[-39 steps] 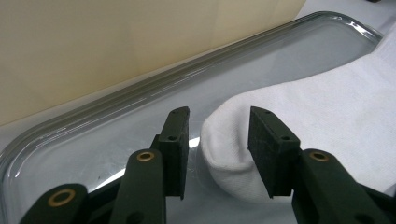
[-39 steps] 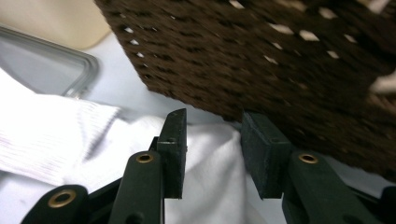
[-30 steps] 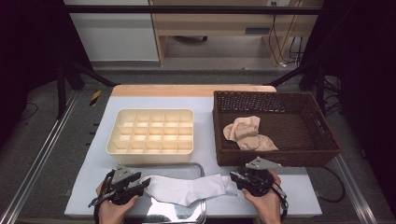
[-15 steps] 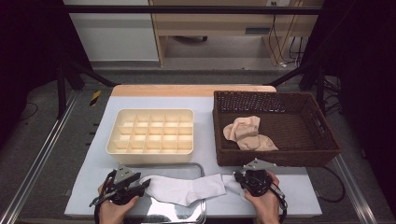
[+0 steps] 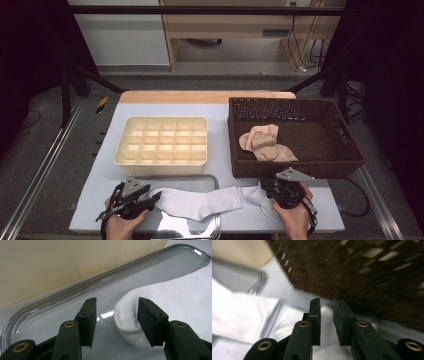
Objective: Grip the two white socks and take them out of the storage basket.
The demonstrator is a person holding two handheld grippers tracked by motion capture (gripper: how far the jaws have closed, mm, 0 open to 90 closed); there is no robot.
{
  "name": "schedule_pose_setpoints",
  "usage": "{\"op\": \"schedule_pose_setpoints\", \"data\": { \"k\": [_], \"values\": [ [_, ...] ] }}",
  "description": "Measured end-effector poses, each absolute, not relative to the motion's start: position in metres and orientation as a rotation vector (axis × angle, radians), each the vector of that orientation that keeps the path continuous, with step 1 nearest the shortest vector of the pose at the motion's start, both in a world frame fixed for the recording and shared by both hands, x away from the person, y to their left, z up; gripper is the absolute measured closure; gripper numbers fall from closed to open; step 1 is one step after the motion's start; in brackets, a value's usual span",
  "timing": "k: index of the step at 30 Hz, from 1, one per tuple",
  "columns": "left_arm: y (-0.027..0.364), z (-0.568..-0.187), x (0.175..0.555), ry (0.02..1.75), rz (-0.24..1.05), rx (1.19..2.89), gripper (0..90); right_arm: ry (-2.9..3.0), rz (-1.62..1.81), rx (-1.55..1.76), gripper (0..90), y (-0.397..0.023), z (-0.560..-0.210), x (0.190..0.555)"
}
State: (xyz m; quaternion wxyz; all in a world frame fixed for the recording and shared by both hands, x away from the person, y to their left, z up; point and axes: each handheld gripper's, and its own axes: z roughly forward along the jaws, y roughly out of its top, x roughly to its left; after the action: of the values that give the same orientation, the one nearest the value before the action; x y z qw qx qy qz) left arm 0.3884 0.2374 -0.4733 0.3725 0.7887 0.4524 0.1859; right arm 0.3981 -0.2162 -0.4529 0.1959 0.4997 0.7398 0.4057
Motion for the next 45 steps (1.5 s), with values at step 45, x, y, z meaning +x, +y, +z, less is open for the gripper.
{"op": "schedule_pose_setpoints", "data": {
  "k": [45],
  "values": [
    [0.239,-0.473,0.387,1.162,0.462,2.008,55.5,2.472,1.2,1.01,86.4,-0.095,-0.436,0.407]
  ]
}}
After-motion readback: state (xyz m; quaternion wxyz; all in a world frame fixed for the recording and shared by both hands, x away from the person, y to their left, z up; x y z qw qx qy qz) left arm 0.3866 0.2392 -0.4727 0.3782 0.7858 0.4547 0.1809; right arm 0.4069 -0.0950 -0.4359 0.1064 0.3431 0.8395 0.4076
